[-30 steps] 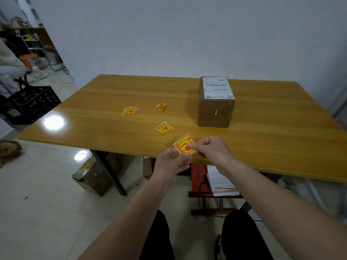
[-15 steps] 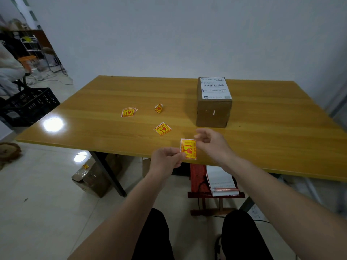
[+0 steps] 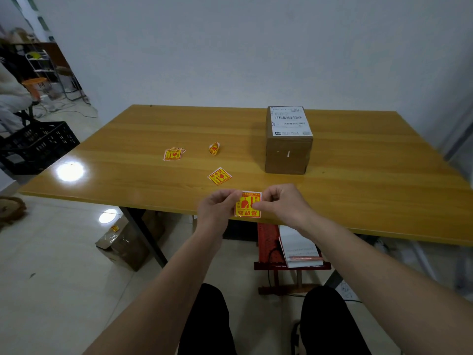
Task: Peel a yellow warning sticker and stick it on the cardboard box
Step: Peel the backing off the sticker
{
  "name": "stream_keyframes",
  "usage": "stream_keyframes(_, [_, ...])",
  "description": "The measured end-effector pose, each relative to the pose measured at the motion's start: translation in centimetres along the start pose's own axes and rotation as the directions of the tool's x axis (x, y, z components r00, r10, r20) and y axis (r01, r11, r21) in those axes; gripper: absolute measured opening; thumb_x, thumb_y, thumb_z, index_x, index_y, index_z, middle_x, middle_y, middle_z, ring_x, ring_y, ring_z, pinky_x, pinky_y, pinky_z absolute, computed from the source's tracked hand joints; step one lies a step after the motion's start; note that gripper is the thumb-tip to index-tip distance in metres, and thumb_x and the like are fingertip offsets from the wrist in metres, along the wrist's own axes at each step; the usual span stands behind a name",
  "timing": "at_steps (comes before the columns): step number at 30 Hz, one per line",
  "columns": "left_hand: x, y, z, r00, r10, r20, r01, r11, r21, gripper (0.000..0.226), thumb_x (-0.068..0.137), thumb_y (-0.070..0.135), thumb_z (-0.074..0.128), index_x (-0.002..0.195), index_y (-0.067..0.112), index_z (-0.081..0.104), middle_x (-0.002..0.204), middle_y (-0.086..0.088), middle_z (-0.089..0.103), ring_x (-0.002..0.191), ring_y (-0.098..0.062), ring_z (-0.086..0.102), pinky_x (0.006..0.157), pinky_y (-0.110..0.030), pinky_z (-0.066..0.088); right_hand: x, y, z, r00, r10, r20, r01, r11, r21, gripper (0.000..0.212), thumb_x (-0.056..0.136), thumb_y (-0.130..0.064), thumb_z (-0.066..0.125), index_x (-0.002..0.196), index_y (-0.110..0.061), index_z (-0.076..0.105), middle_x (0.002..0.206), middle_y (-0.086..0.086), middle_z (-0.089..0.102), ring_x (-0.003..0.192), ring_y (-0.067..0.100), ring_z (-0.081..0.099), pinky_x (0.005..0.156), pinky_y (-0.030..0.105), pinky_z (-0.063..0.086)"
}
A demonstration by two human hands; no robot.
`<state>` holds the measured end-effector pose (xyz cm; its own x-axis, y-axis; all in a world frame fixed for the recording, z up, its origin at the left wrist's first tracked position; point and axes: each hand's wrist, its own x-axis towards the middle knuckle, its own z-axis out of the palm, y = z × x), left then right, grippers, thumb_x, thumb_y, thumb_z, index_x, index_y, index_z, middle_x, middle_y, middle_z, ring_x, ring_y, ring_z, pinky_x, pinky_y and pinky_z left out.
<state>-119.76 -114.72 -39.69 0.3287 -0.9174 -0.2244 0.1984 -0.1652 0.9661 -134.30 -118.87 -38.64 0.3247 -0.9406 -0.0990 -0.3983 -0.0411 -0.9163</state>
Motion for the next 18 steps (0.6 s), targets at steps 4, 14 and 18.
stream_keyframes(4, [-0.33,0.04,0.28,0.998,0.067,-0.006,-0.067,0.996,0.064,0.013,0.087,0.012,0.062,0.074,0.015,0.066,0.070,-0.002,0.068,0.066,-0.015,0.063,0.067,-0.029,0.053,-0.13,0.00,0.14,1.000,0.014,0.022,-0.015,0.999,0.036,0.017,0.080,-0.012,0.072,0.067,-0.009,0.061,0.067,0.004,0.057,0.056,0.006,0.049,0.052,0.016,0.039])
stream_keyframes(14, [-0.59,0.04,0.52,0.996,0.088,0.015,-0.089,0.994,0.068,0.006,0.083,0.010,0.067,0.079,0.014,0.067,0.076,-0.001,0.070,0.070,-0.012,0.063,0.067,-0.022,0.053,-0.08,-0.72,-0.46,0.990,0.042,-0.135,-0.012,0.977,0.215,0.014,0.085,-0.010,0.066,0.072,-0.009,0.065,0.061,0.001,0.059,0.055,0.010,0.043,0.052,0.022,0.037])
stream_keyframes(18, [-0.60,-0.04,0.56,0.996,0.070,-0.052,-0.067,0.996,0.058,0.007,0.083,0.009,0.067,0.078,0.012,0.070,0.078,-0.002,0.070,0.072,-0.012,0.062,0.070,-0.021,0.055,0.15,-0.63,-0.47,0.982,0.043,-0.186,-0.003,0.977,0.212,0.018,0.082,-0.014,0.070,0.079,0.003,0.066,0.063,0.003,0.059,0.054,0.010,0.043,0.054,0.023,0.037])
